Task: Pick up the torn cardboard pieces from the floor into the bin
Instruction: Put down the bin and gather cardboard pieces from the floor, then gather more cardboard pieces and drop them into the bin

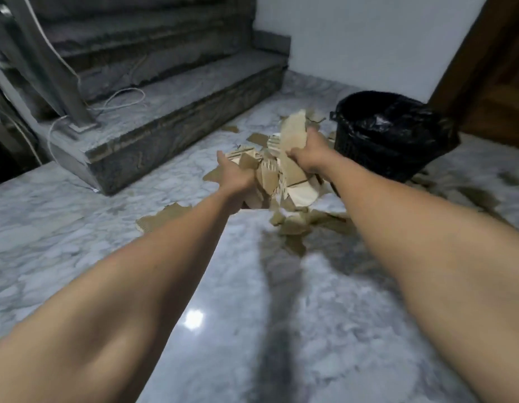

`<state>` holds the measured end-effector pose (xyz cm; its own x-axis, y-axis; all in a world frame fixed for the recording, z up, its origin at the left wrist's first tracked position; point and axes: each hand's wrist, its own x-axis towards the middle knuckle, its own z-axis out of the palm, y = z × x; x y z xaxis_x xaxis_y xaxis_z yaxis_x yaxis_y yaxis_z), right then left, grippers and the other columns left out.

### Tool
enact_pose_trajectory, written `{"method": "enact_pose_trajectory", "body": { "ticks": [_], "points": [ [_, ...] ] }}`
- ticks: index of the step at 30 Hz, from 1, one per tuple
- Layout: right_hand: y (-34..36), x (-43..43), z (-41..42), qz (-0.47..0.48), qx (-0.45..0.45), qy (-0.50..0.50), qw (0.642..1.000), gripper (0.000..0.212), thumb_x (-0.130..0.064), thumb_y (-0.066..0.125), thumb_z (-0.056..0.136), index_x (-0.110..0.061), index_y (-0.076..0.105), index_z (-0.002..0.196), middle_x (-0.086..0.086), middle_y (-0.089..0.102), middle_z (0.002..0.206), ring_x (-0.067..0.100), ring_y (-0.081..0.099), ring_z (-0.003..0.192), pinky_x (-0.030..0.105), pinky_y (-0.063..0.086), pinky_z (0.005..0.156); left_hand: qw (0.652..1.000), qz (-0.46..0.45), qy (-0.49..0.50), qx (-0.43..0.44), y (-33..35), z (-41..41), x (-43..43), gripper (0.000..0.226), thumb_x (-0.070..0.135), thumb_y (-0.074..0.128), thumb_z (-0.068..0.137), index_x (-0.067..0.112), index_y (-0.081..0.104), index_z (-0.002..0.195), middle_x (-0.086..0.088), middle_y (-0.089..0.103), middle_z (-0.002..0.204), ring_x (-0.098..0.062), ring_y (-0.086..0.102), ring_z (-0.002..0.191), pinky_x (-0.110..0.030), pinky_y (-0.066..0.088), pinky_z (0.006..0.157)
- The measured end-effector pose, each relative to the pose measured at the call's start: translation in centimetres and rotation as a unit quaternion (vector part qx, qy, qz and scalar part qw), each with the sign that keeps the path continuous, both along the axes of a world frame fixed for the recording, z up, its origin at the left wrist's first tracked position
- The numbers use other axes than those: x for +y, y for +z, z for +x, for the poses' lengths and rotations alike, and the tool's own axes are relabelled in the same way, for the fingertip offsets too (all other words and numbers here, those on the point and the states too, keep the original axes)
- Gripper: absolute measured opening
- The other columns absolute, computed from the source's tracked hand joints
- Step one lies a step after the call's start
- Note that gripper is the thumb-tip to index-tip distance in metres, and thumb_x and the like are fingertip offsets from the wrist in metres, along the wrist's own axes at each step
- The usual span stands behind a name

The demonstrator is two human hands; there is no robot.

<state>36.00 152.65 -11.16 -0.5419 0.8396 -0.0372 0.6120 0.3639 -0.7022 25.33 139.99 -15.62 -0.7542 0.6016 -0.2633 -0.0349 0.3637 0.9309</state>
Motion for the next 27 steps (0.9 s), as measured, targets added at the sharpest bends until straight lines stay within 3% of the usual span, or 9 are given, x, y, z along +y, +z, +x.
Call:
{"method": "enact_pose_trajectory", "body": {
  "ticks": [3,7,10,13,17,19,22,25,27],
  "points": [
    [8.8,5.9,4.0,0.074,0.068,-0.055,0.993,0.049,-0.022,0.053,0.091,-0.007,0.045,0.136,0.013,0.058,0.13,0.029,0.057,0.118,0.031,0.046,0.091,0.995,0.098,-0.031,0.011,8.1,4.0,7.4,0.084,0.029,0.048,0.1,0.022,-0.016,0.154,-0.005,0.05,0.118,-0.022,0.059,0.074,-0.027,0.052,0.045],
    [16.5,10.3,10.2,0.163,0.172,-0.121,0.964,0.057,-0.014,0.044,0.097,-0.015,0.02,0.149,0.008,0.048,0.141,0.023,0.051,0.111,0.029,0.04,0.096,0.979,0.183,-0.054,0.066,15.9,9.4,14.7,0.093,0.025,0.057,0.097,0.026,-0.016,0.154,-0.01,0.051,0.135,-0.017,0.066,0.08,-0.03,0.057,0.058],
    [15.8,12.6,13.5,0.19,0.229,-0.133,0.945,0.06,-0.007,0.052,0.092,-0.027,0.031,0.144,0.001,0.053,0.131,0.02,0.055,0.108,0.037,0.048,0.096,0.945,0.216,-0.118,0.214,17.4,12.8,19.2,0.093,0.015,0.056,0.095,0.034,-0.013,0.154,0.005,0.056,0.106,-0.002,0.067,0.061,-0.028,0.059,0.056],
    [12.7,15.0,15.2,0.237,0.297,-0.156,0.912,0.067,0.001,0.056,0.089,-0.028,0.033,0.145,-0.004,0.053,0.128,0.015,0.056,0.106,0.016,0.048,0.074,0.923,0.231,-0.103,0.292,16.8,14.6,23.8,0.073,0.031,0.053,0.094,0.042,0.01,0.153,0.001,0.056,0.119,-0.017,0.063,0.096,-0.04,0.057,0.087],
    [8.7,18.0,16.1,0.281,0.413,-0.178,0.848,0.079,0.011,0.051,0.09,-0.024,0.022,0.155,0.001,0.035,0.154,0.015,0.038,0.137,-0.001,0.029,0.088,0.904,0.228,-0.072,0.355,15.2,15.3,28.2,0.069,0.017,0.058,0.083,0.032,0.032,0.145,-0.001,0.053,0.13,-0.019,0.055,0.112,-0.042,0.051,0.098],
    [6.0,20.2,16.6,0.224,0.387,-0.216,0.868,0.068,0.004,0.047,0.095,-0.025,0.025,0.152,0.006,0.041,0.147,0.015,0.046,0.127,0.009,0.036,0.084,0.908,0.159,-0.123,0.368,14.1,15.8,30.1,0.075,0.021,0.058,0.086,0.028,0.022,0.151,-0.005,0.048,0.14,-0.022,0.052,0.12,-0.042,0.048,0.101],
    [0.8,22.9,17.8,0.07,0.128,-0.162,0.976,0.052,-0.009,0.048,0.098,-0.021,0.034,0.146,0.012,0.05,0.139,0.026,0.053,0.116,0.029,0.045,0.087,0.915,-0.095,-0.18,0.347,12.0,15.2,32.3,0.081,0.036,0.051,0.097,0.023,-0.003,0.156,-0.017,0.033,0.151,-0.034,0.046,0.129,-0.039,0.044,0.098],
    [-2.8,24.3,19.8,0.09,0.063,-0.216,0.97,0.065,-0.025,0.065,0.091,-0.023,0.034,0.149,0.009,0.043,0.149,0.034,0.042,0.135,0.049,0.032,0.114,0.879,-0.213,-0.215,0.368,9.3,14.0,32.3,0.067,0.034,0.058,0.097,0.008,0.026,0.15,-0.01,0.054,0.122,-0.027,0.058,0.095,-0.032,0.051,0.079],
    [-3.1,24.8,20.9,0.102,0.089,-0.274,0.952,0.064,-0.022,0.07,0.087,-0.022,0.039,0.143,0.009,0.042,0.145,0.035,0.041,0.134,0.051,0.031,0.114,0.859,-0.251,-0.217,0.389,7.6,13.2,31.8,0.044,0.026,0.061,0.094,0.005,0.051,0.131,-0.011,0.06,0.114,-0.028,0.062,0.096,-0.038,0.056,0.086]
  ]
}}
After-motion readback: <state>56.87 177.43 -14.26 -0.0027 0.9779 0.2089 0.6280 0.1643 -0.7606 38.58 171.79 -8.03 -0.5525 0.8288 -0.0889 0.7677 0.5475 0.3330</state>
